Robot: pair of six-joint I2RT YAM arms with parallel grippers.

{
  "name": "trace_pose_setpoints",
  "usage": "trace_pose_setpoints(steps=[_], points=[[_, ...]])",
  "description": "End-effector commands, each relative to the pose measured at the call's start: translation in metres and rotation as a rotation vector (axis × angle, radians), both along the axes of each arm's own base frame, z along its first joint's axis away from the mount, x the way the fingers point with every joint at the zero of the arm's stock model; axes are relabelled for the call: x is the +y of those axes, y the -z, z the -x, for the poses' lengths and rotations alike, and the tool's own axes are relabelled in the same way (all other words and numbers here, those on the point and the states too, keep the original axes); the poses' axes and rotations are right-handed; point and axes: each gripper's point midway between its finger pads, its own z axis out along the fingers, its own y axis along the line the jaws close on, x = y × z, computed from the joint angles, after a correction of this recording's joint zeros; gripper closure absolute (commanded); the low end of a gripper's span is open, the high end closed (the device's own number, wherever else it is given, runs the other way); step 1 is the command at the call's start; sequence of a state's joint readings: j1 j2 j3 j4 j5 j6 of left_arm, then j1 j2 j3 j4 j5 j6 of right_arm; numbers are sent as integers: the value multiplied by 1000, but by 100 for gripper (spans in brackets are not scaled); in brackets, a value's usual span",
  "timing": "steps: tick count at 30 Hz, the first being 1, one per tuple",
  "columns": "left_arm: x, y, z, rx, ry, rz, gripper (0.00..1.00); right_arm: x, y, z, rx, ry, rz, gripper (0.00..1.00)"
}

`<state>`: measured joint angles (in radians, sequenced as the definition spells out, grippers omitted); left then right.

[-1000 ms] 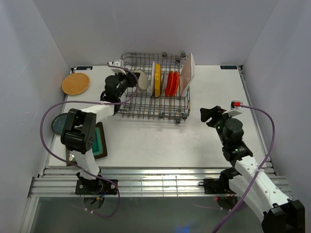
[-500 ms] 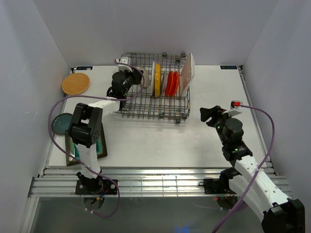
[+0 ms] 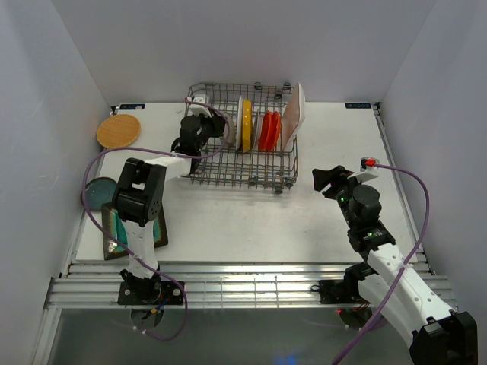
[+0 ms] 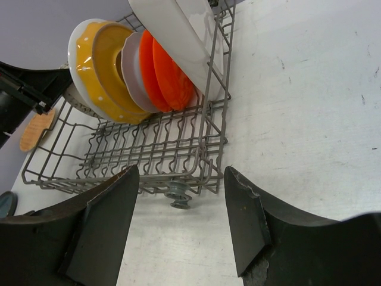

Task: Load the plates into the dish rack
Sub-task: Insert the plate into the dish rack.

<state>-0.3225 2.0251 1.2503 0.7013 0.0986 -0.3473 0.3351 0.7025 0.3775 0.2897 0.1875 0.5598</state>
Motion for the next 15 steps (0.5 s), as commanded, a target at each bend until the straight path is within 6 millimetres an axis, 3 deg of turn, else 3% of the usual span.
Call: trace_pose_setpoints(steps=[1, 12, 15], points=[[-8, -56, -4, -149, 15, 19, 100, 1, -14, -3, -54, -2, -4, 35], [-32, -48, 6, -154, 62, -23, 99, 3, -12, -4, -46, -10, -2, 35], [-38, -48, 9, -151, 90, -16, 88, 3, -11, -4, -42, -11, -2, 34]])
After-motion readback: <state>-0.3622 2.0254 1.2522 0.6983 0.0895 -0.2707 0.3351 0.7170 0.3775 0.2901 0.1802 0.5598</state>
